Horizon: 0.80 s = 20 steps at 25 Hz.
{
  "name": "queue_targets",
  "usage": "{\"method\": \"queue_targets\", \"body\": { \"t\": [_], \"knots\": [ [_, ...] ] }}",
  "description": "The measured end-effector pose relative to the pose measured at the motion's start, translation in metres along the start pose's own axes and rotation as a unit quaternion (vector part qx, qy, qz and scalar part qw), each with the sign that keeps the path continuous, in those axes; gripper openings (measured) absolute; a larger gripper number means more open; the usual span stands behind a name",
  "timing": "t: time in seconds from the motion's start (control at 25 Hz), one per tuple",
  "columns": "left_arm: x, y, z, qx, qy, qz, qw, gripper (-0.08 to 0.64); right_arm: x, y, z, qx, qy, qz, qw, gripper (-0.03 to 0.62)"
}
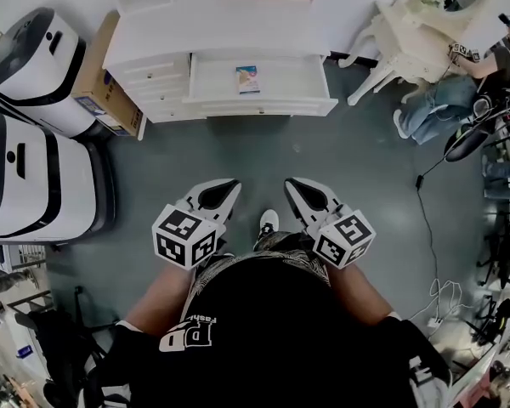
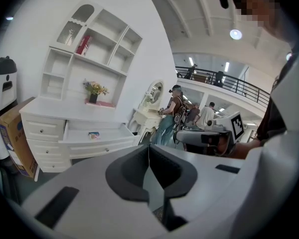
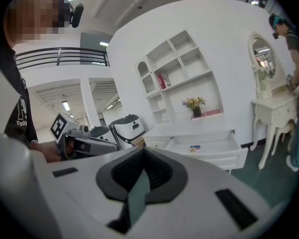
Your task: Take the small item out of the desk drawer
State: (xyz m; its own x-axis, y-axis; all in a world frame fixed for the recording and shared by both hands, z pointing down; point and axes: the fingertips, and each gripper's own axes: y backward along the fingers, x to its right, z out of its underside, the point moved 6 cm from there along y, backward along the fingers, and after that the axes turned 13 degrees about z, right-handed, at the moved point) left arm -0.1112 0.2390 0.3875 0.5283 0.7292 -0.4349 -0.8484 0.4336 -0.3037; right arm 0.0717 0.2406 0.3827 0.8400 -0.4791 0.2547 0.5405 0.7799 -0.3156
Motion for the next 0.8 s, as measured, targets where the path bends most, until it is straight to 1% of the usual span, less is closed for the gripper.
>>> {"method": "queue_targets", "body": {
  "t": [0.24,0.48,0.68,0.8],
  "knots": [
    [-0.018,-0.026,-0.021,0.003,0.0,-0.019,0.9998,0.015,0.03,-0.027,-0.019,0.004,0.002,-0.021,1.0,0.009],
    [-0.026,-0.052,-0.043,0.01,0.001,-0.034,0.9994,0.015,0.06,-0.045,-0.041,0.007,-0.01,-0.044,0.999,0.009],
    [-0.036,-0.076,-0.052,0.008,0.019,-0.049,0.9986,0.015,0.091,-0.056,-0.048,-0.003,-0.018,-0.055,0.998,0.009],
    [-0.04,-0.086,-0.053,0.003,0.021,-0.062,0.9979,0.015,0.105,-0.061,-0.048,-0.009,-0.024,-0.063,0.998,0.009]
  ]
}}
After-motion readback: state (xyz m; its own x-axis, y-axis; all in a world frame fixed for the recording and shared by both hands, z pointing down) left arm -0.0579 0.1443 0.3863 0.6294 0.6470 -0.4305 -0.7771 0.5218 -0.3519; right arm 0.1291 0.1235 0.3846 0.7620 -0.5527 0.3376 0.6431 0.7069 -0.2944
